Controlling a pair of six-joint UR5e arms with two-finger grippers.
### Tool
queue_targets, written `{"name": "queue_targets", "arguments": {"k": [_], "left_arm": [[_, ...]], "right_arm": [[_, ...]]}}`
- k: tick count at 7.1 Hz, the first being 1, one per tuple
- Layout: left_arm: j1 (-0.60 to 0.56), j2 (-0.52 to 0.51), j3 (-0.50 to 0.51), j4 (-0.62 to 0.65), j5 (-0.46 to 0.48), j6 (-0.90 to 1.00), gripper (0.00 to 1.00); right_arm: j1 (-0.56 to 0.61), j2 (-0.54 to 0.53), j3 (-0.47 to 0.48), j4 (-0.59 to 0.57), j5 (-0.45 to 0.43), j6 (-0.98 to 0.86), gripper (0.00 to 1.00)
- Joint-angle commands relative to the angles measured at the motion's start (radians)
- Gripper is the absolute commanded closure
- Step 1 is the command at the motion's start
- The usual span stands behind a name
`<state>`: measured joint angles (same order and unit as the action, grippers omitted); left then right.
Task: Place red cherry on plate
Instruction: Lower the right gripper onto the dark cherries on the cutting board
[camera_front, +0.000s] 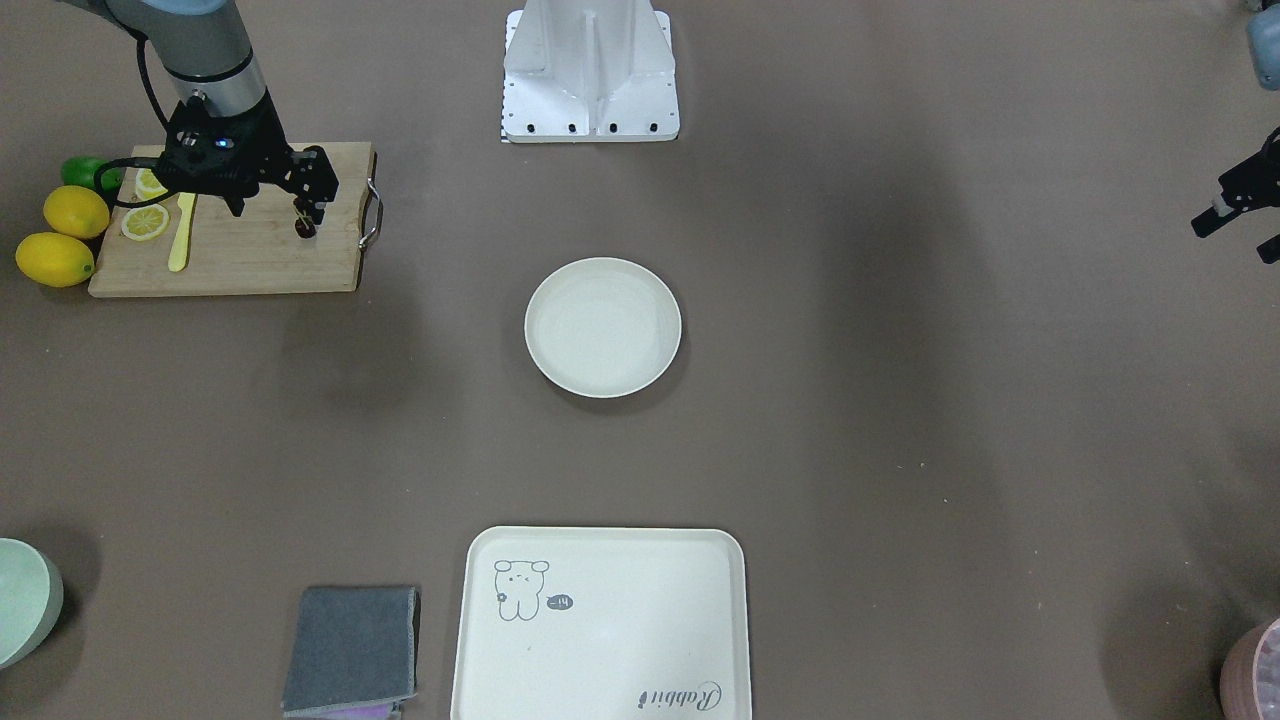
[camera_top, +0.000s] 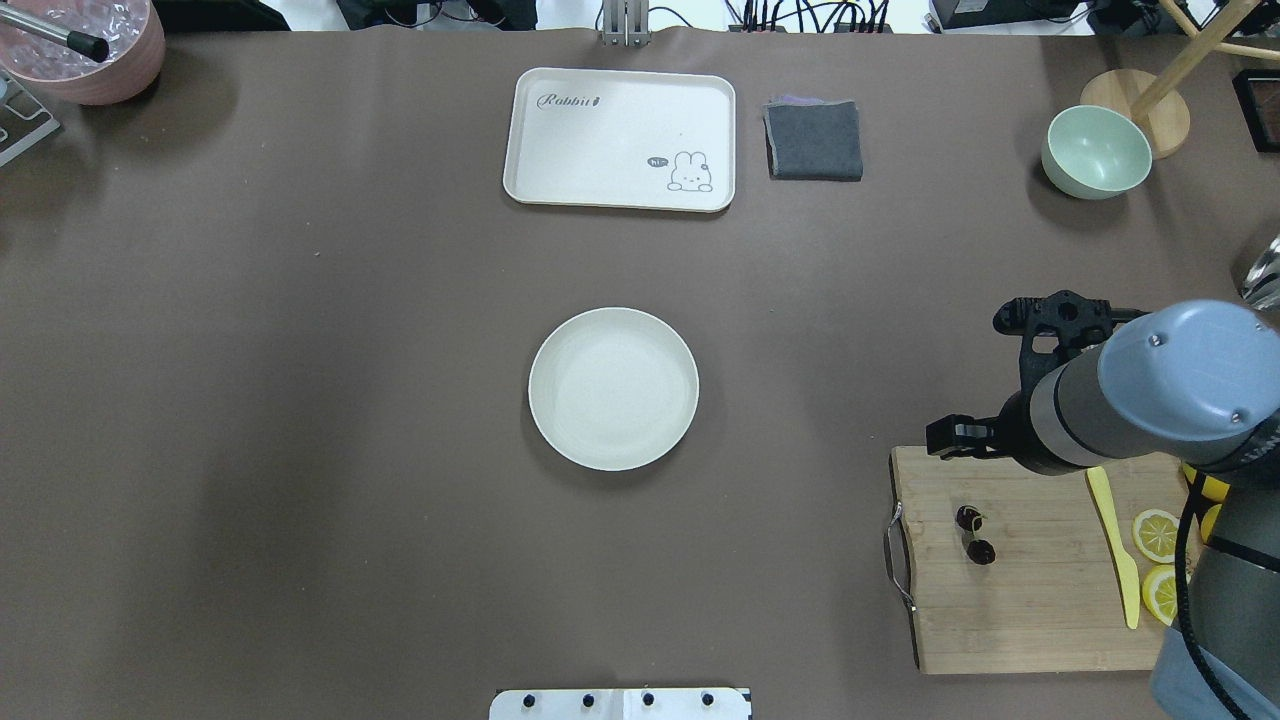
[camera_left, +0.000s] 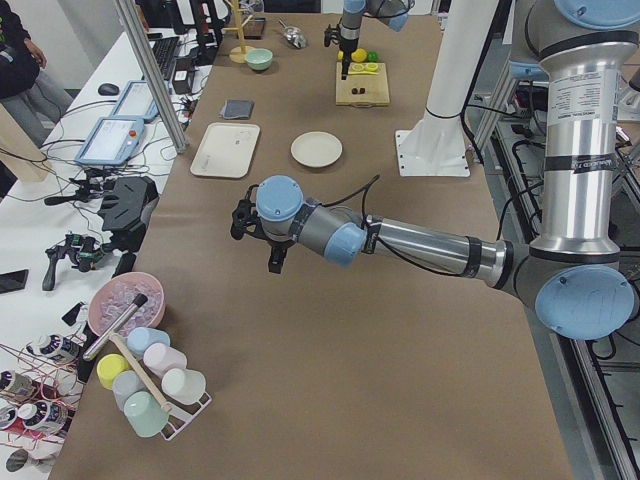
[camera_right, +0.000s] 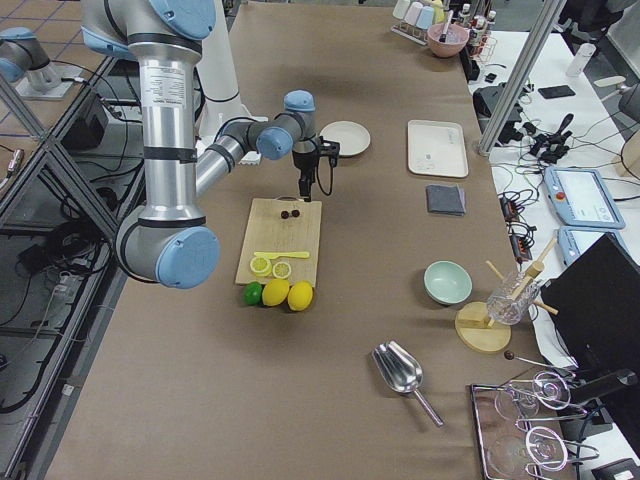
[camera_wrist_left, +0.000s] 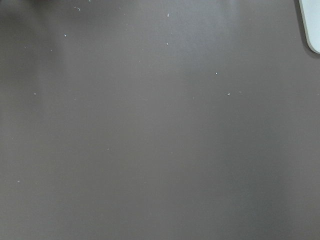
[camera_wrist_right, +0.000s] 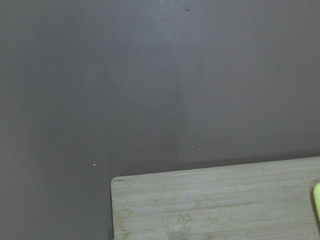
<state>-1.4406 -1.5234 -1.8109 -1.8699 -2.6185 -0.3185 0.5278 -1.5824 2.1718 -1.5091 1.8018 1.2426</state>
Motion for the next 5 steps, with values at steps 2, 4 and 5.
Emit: {"name": "queue_targets", "arguments": {"k": [2, 4, 5], "left_arm": [[-0.001, -0.006, -0.005, 0.0, 0.0, -0.001, 0.02], [-0.001, -0.018, -0.002, 0.0, 0.003, -0.002, 0.02], [-0.001, -0.018, -0.002, 0.0, 0.003, -0.004, 0.02]], "right_arm": [[-0.066, -0.057, -0.067, 0.167, -0.067, 0.063, 0.07], [-0.103, -0.061, -0.063, 0.17, -0.103, 0.09, 0.12], [-0.114, -0.064, -0.061, 0.171, -0.105, 0.118, 0.21]]}}
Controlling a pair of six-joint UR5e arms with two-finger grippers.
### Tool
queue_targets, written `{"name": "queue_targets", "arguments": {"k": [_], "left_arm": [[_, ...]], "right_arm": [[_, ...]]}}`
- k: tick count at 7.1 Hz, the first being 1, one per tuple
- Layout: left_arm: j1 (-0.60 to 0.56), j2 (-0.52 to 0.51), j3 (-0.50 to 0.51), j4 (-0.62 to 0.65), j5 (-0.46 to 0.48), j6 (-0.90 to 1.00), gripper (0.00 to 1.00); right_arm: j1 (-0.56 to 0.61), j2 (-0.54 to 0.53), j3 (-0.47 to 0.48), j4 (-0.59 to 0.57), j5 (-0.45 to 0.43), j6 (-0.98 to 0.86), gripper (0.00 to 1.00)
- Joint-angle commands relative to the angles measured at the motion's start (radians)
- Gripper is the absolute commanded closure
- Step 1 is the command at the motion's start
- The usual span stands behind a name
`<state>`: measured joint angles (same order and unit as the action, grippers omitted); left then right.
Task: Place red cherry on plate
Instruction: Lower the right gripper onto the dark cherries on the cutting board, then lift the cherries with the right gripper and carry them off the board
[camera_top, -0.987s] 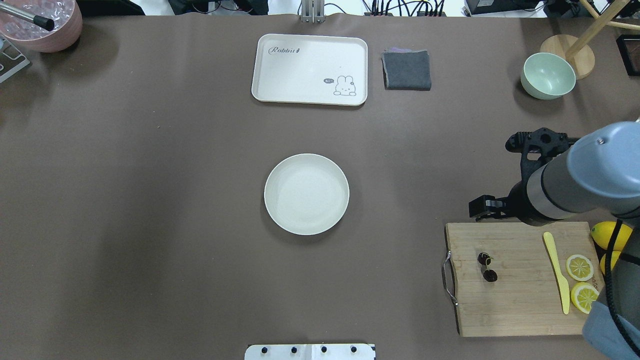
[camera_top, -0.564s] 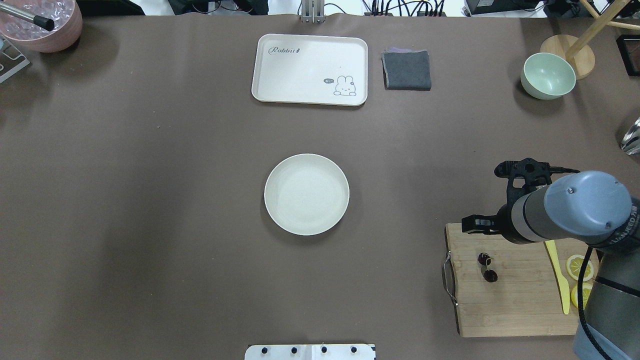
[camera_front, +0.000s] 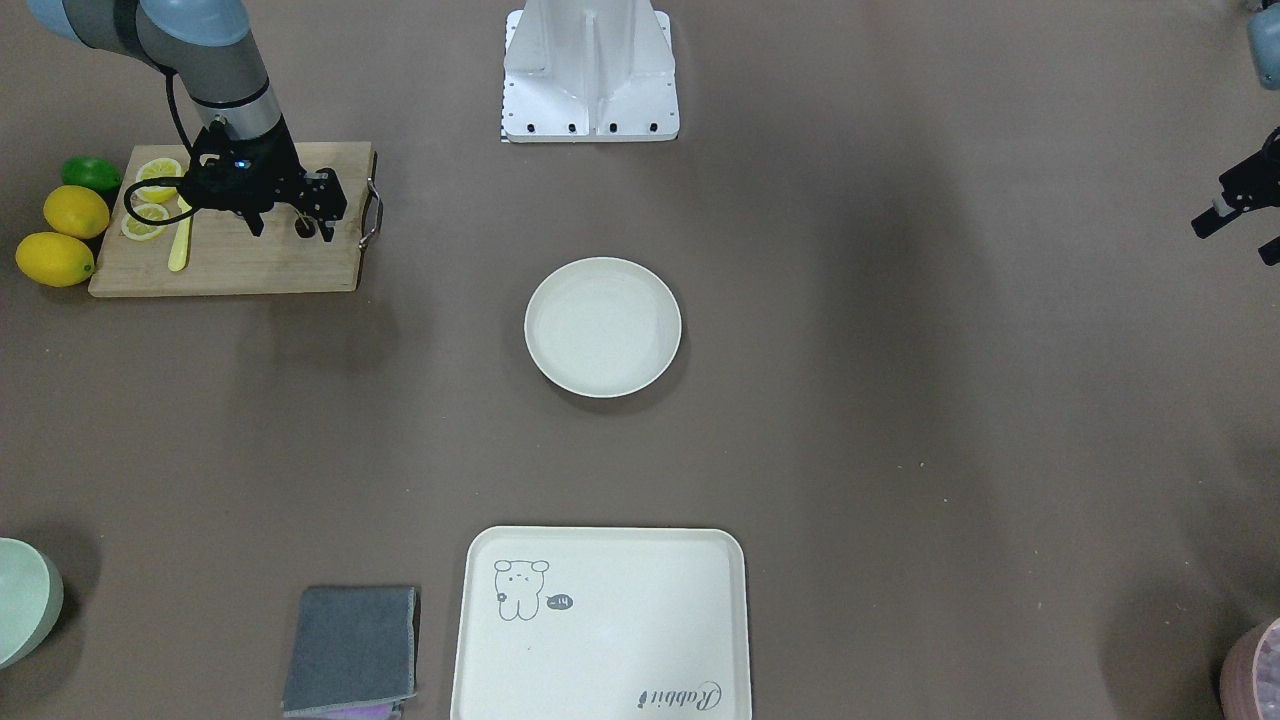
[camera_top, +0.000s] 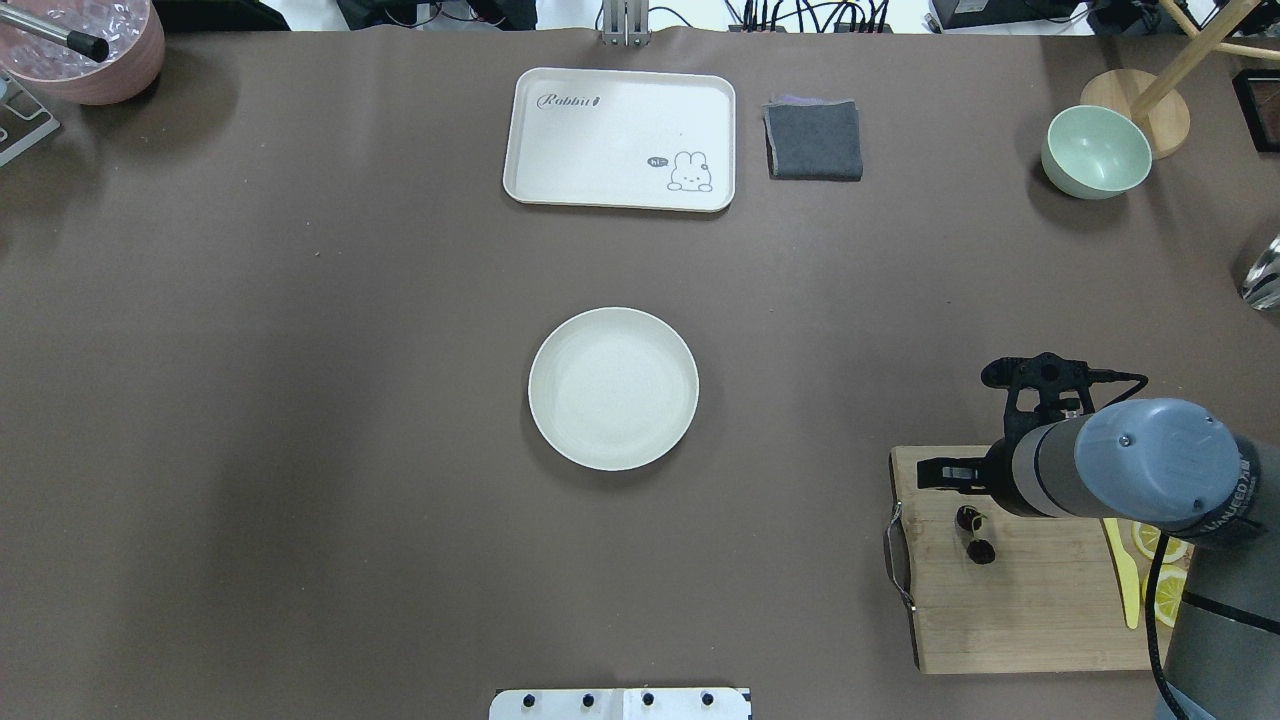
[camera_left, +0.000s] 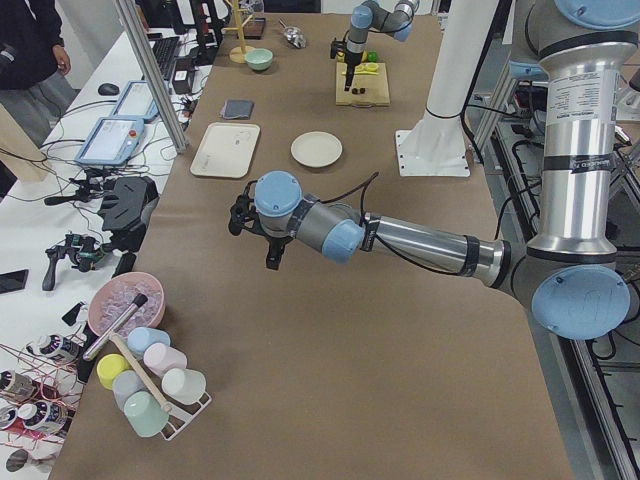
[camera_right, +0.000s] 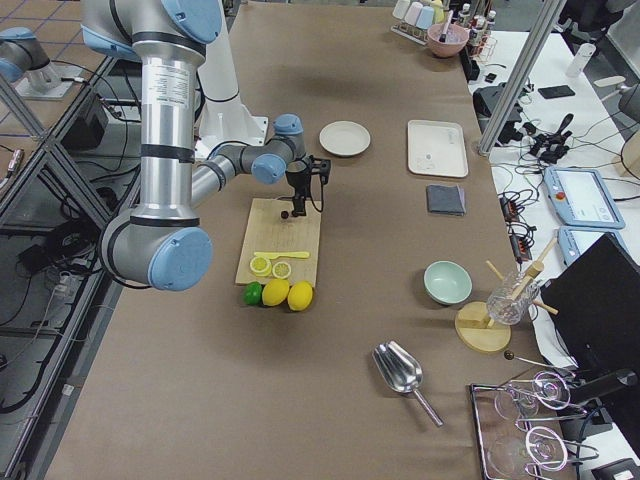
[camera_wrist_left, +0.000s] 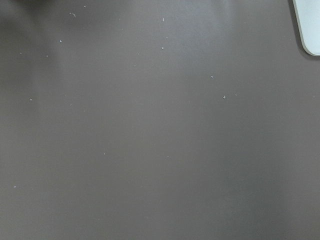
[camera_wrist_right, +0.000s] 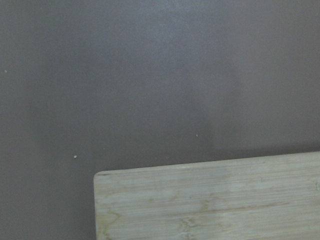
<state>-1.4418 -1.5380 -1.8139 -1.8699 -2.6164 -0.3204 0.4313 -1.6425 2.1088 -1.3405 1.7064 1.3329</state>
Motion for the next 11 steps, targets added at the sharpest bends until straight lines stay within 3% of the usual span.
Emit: {"name": "queue_targets", "arguments": {"k": [1, 4, 5, 8, 10, 11], "left_arm": [[0.0, -0.004, 0.001, 0.0, 0.004, -0.003, 0.02], [0.0, -0.004, -0.002, -0.002, 0.007, -0.006, 0.02], [0.0, -0.004, -0.004, -0.002, 0.007, -0.006, 0.02], [0.001, -0.005, -0.002, -0.002, 0.009, -0.009, 0.02], [0.0, -0.008, -0.001, -0.002, 0.009, -0.009, 0.02], [0.0, -0.007, -0.002, -0.003, 0.009, -0.011, 0.02]], "right_arm": [[-0.032, -0.01, 0.003, 0.004, -0.017, 0.035, 0.34], [-0.098, -0.141, 0.002, 0.208, -0.082, 0.077, 0.83], [-0.117, -0.141, 0.0, 0.208, -0.109, 0.075, 1.0], [-0.085, -0.137, 0.02, 0.204, -0.102, 0.06, 1.0], [0.163, -0.131, 0.095, 0.167, 0.156, -0.07, 1.0], [0.253, -0.122, 0.135, 0.077, 0.265, -0.121, 1.0]]}}
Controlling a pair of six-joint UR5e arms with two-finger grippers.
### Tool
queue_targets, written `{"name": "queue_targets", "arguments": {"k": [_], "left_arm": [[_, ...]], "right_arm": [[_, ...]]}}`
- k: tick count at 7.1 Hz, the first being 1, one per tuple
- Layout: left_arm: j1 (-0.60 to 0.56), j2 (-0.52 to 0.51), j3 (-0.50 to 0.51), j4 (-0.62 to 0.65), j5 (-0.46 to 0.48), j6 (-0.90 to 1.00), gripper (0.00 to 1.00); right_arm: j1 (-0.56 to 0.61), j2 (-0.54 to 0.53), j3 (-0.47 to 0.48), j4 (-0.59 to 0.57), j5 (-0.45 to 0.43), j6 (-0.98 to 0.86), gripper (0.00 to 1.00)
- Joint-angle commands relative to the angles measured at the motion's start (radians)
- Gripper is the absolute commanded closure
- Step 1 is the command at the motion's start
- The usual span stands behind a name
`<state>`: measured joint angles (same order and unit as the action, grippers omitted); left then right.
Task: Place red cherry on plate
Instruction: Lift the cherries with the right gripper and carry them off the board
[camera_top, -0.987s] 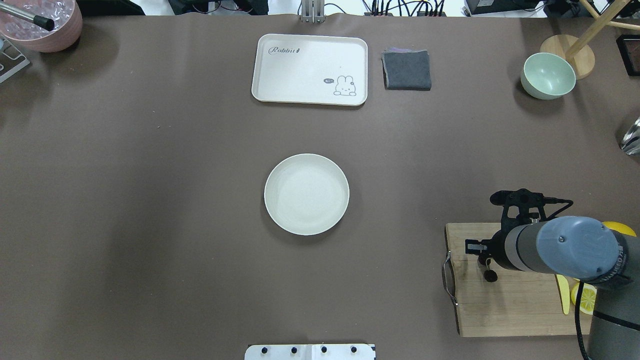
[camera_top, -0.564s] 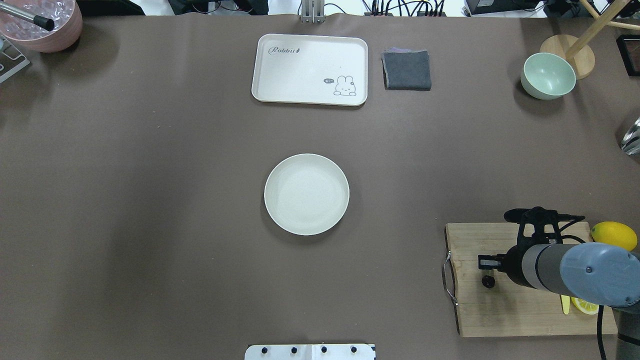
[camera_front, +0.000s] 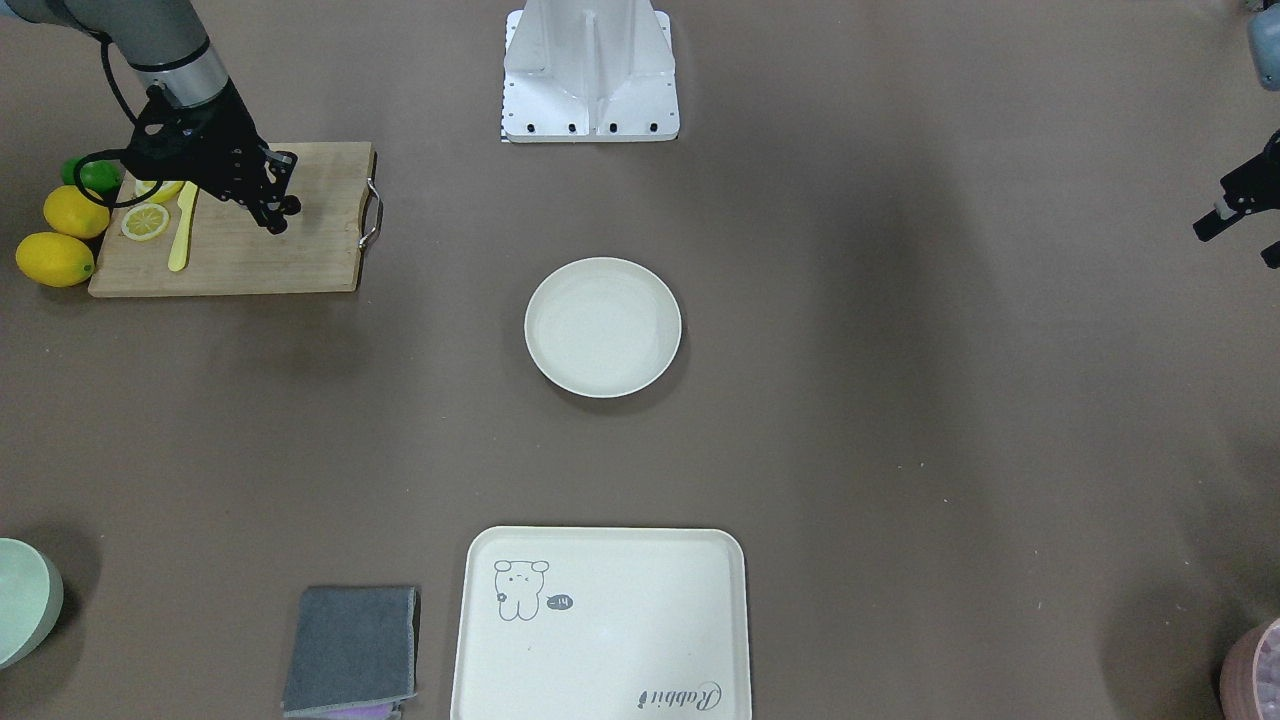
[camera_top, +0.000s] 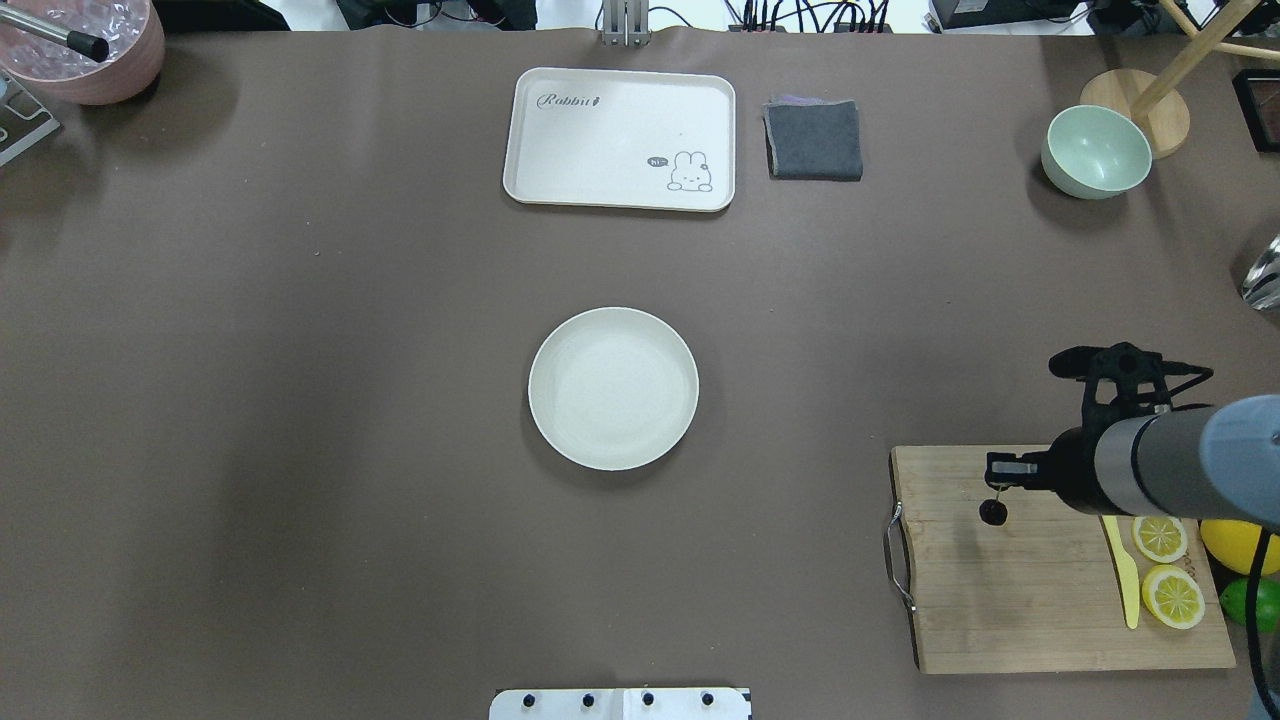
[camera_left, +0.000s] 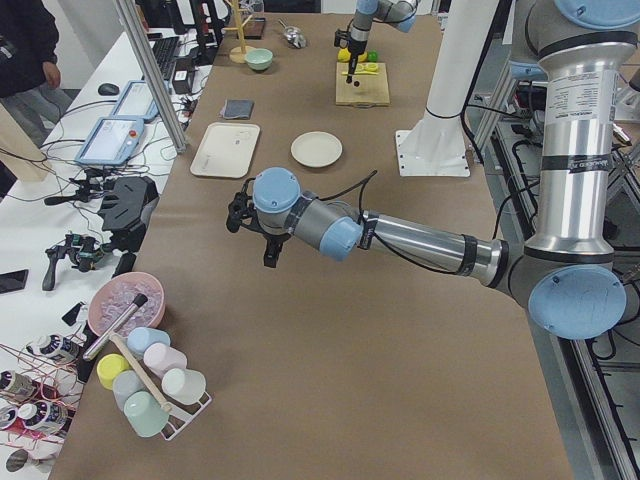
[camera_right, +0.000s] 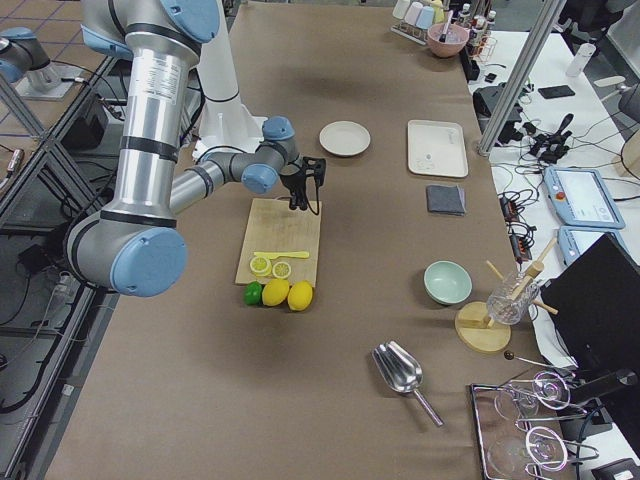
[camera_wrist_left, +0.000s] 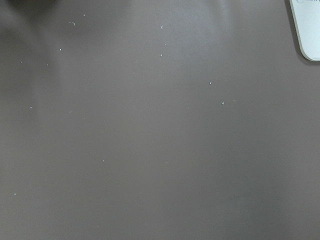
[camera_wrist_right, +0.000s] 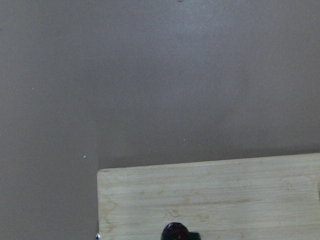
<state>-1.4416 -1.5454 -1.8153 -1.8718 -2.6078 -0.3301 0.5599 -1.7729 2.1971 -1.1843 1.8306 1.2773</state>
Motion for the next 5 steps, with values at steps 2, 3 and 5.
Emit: {"name": "queue_targets", "arguments": {"k": [2, 3, 5], "left_arm": [[0.001, -0.002, -0.001, -0.001, 0.0, -0.009, 0.02], [0.001, -0.002, 0.001, -0.001, 0.0, -0.01, 0.02], [0.001, -0.005, 0.01, -0.001, 0.0, -0.02, 0.02]], "right_arm": [[0.303, 0.282, 0.082, -0.43, 0.289, -0.14, 1.0], [0.328, 0.485, 0.072, -0.695, 0.291, -0.207, 1.0], [0.318, 0.767, -0.076, -0.877, 0.262, -0.243, 1.0]]}}
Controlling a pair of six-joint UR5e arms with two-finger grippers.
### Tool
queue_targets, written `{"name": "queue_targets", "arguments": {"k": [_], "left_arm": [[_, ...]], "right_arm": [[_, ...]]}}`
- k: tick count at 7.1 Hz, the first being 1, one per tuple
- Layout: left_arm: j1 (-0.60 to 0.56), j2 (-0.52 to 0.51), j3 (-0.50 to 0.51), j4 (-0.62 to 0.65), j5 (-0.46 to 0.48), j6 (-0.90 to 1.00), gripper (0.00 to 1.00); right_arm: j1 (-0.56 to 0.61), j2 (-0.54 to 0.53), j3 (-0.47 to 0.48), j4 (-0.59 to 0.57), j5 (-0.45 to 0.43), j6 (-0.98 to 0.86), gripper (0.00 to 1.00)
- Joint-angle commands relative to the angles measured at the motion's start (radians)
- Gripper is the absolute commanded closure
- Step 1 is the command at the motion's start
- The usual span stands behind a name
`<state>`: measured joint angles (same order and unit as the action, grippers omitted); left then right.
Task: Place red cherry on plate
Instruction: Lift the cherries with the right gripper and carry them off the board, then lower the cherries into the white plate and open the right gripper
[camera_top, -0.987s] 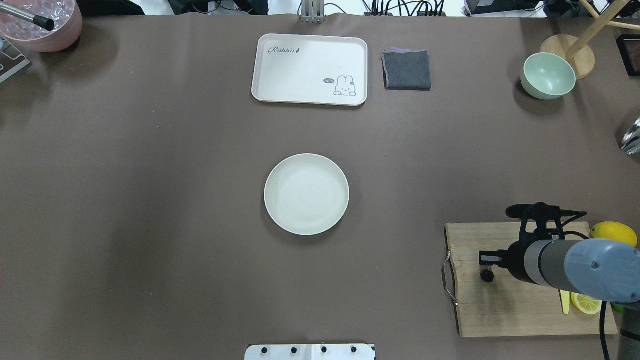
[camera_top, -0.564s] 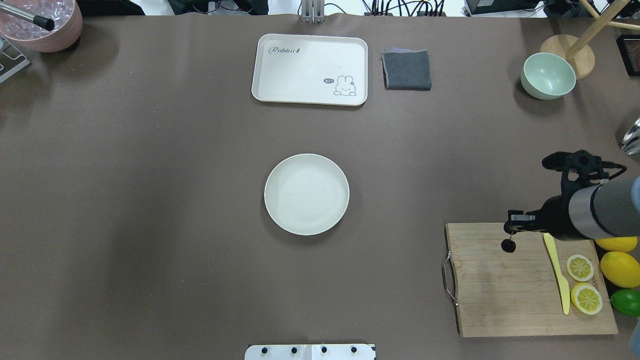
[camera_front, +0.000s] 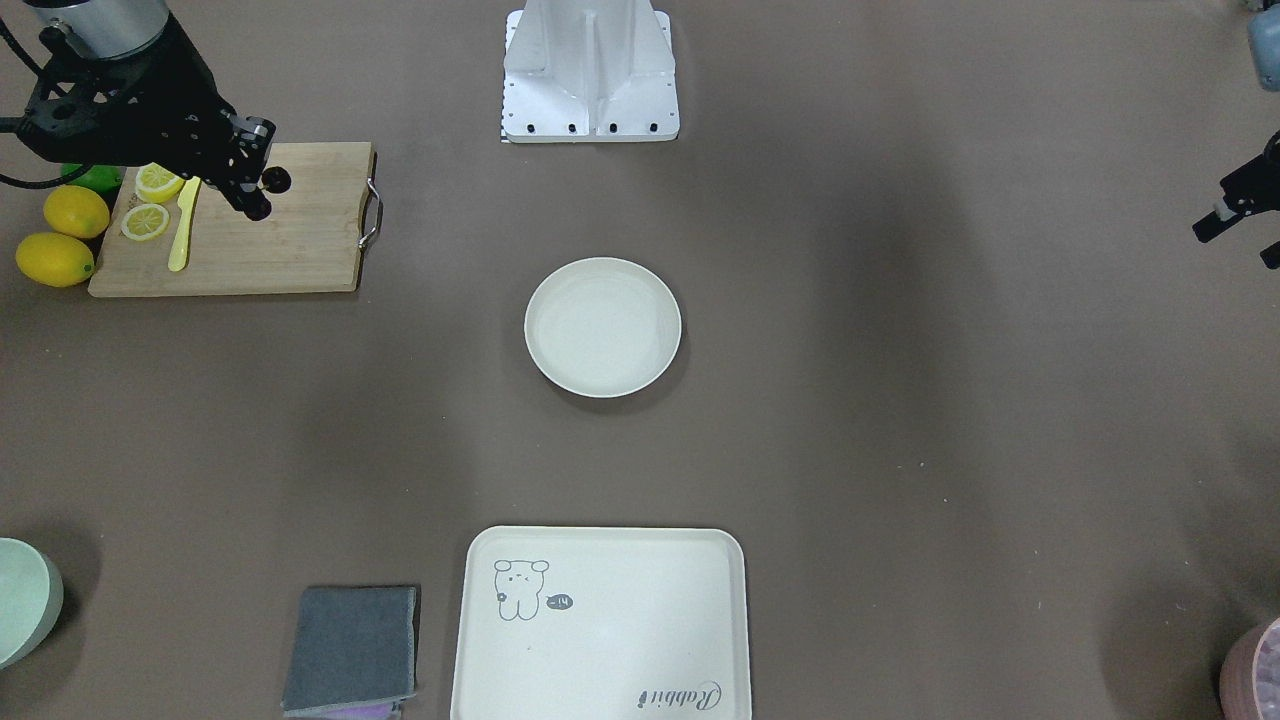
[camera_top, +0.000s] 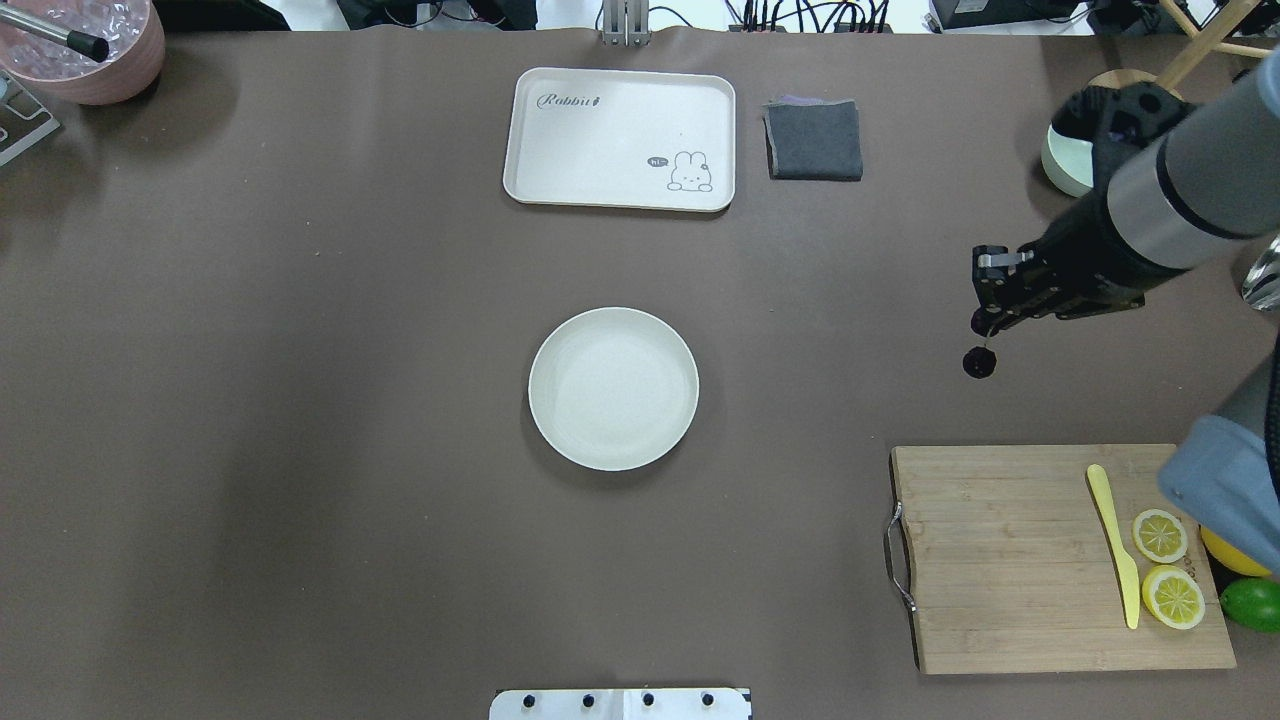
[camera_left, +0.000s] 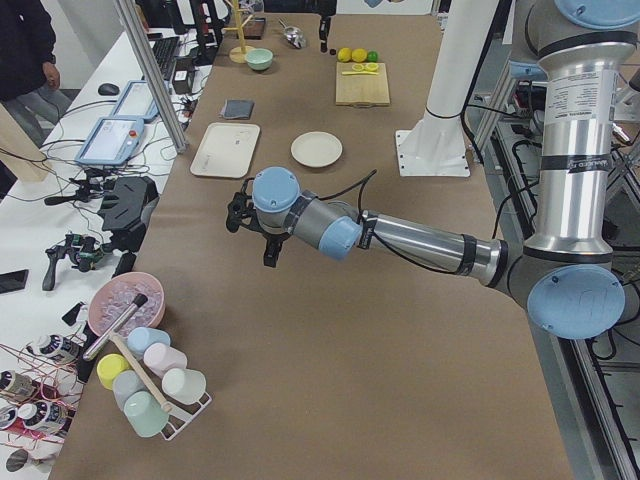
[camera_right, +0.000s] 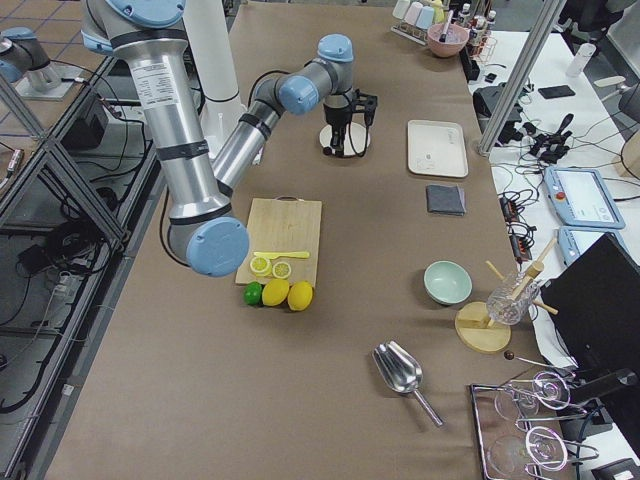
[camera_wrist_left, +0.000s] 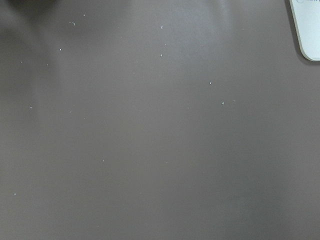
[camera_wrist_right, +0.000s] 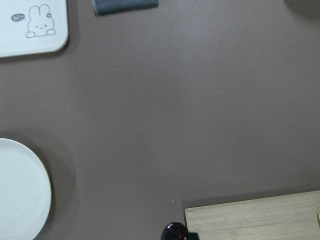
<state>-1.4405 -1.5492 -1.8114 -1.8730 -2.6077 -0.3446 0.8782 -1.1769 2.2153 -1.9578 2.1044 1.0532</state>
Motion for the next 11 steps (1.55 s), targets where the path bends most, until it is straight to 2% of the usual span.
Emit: {"name": "queue_targets", "arguments": {"k": [1, 2, 4, 5, 8, 11], "left_arm": [[0.0, -0.002, 0.007, 0.002, 0.0, -0.016, 0.02], [0.0, -0.002, 0.01, 0.002, 0.0, -0.016, 0.02], [0.0, -0.005, 0.018, 0.002, 0.001, -0.042, 0.02], [-0.001, 0.0, 0.021, 0.002, 0.001, -0.042, 0.02], [-0.003, 0.0, 0.035, 0.002, 0.001, -0.063, 0.02], [-0.015, 0.008, 0.038, 0.002, 0.003, -0.076, 0.02]], "right_arm": [[-0.052, 0.281, -0.202, -0.105, -0.077, -0.006, 1.0], [-0.108, 0.374, -0.303, -0.105, -0.149, 0.01, 1.0], [-0.198, 0.529, -0.492, -0.095, -0.214, 0.063, 1.0], [-0.27, 0.574, -0.547, -0.064, -0.289, 0.133, 1.0], [-0.389, 0.576, -0.765, 0.208, -0.391, 0.215, 1.0], [-0.462, 0.55, -0.798, 0.25, -0.451, 0.215, 1.0]]}}
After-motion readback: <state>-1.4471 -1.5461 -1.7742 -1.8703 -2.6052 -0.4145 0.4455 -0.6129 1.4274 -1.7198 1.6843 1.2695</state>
